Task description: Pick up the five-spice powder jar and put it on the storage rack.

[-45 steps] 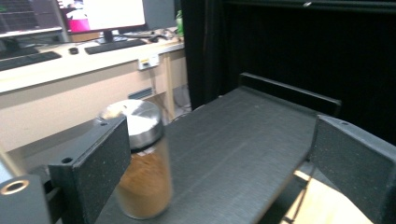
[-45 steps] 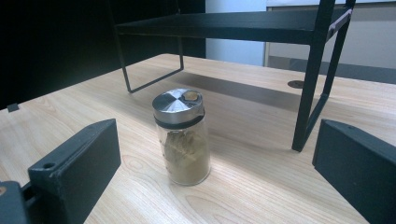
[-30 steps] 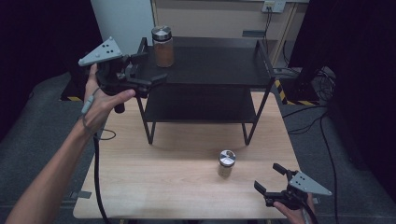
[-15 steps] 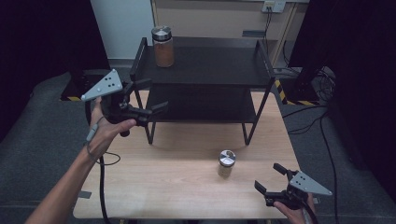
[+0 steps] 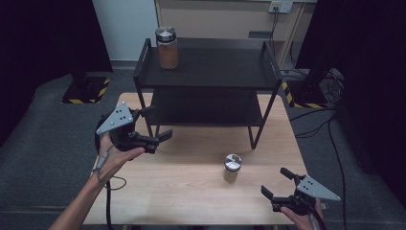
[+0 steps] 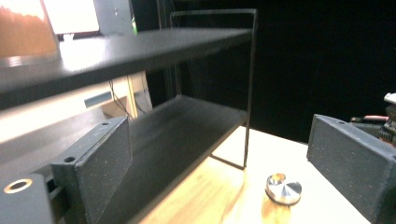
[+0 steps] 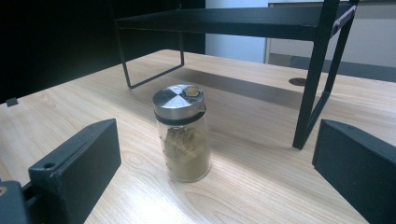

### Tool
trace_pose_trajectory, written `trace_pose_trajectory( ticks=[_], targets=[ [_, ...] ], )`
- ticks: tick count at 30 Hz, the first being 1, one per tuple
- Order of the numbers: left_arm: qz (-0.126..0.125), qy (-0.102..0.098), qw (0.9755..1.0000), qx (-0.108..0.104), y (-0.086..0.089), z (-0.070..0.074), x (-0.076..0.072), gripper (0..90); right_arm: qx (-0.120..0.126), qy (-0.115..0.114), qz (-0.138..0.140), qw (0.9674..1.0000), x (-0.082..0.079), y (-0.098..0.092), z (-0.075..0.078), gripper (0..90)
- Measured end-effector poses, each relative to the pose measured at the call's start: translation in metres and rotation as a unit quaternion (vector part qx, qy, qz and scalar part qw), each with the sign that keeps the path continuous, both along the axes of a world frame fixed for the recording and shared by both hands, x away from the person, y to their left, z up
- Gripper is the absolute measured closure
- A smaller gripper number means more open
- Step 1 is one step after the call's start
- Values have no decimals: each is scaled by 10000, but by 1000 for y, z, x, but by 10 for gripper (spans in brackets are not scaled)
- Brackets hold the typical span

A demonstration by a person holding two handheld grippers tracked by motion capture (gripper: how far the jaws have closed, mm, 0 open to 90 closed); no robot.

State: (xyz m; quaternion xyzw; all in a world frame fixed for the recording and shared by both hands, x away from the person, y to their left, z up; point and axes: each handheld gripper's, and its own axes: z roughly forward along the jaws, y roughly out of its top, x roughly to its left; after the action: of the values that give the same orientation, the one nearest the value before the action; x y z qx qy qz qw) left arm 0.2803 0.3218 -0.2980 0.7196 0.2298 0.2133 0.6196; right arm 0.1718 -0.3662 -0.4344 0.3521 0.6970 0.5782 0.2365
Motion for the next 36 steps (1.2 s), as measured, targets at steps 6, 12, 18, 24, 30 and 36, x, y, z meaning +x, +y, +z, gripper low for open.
trace_pose_trajectory(
  ticks=[6, 12, 18, 24, 30, 36],
  targets=[
    [168, 152, 9997, 39, 0, -23, -9, 56, 1, -7, 1, 10000, 0, 0, 0, 15],
    [326, 302, 9990, -11, 3, -46, -18, 54, -1, -6, 0, 10000, 0, 0, 0, 15],
    [520, 474, 9975, -32, 6, -69, -25, 53, -1, -15, -8, 10000, -1, 0, 0, 15],
    [682, 618, 9957, 117, 11, -86, -36, 54, -5, -16, -13, 10000, -1, 0, 0, 15],
    [836, 786, 9934, 48, 20, -100, -47, 52, -5, -18, -9, 10000, -1, 0, 0, 15],
    [956, 861, 9917, 67, 26, -110, -57, 50, -19, -20, -11, 10000, -1, 0, 0, 15]
  ],
)
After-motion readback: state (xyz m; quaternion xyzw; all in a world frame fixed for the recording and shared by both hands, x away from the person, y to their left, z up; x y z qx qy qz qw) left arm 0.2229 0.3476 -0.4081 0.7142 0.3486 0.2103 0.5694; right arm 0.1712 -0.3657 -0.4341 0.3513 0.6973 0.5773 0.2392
